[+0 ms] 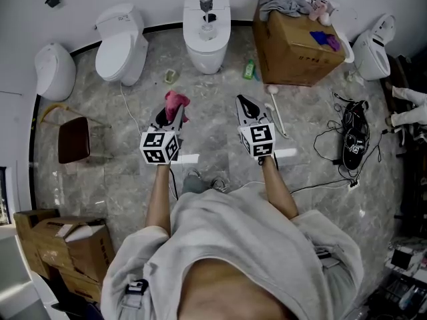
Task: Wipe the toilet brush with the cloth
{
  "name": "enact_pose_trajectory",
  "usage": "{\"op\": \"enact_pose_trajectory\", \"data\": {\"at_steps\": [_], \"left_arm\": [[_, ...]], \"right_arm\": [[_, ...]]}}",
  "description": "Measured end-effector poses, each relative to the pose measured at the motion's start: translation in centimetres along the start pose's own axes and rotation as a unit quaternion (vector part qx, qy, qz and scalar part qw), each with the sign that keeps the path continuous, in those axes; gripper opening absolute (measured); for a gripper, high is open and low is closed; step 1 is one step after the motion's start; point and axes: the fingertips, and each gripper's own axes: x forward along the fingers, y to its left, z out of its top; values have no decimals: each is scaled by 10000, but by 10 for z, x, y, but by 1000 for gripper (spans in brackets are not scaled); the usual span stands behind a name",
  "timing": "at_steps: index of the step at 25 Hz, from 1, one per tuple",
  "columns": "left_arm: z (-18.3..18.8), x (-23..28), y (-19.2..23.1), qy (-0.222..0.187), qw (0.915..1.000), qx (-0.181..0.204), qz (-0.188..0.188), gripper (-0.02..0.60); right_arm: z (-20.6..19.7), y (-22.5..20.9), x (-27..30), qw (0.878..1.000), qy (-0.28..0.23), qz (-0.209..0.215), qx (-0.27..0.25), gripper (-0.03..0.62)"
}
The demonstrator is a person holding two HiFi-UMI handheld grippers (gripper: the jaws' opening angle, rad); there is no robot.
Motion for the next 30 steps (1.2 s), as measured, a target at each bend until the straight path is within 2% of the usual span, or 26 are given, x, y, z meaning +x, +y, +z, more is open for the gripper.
{"op": "enact_pose_trajectory", "data": {"at_steps": [10,21,30], "left_arm": [[5,55,45,19,9999,-66,-88,141],[59,141,139,-92,9990,-25,-440,141],[71,196,199,36,9969,-122,-778,141]], "right_arm": [[-2,-17,65,9998,182,-62,-85,32],[52,-33,192,9991,99,-343,-209,32],[65,-29,273,9982,245,-503,-206,32]]}}
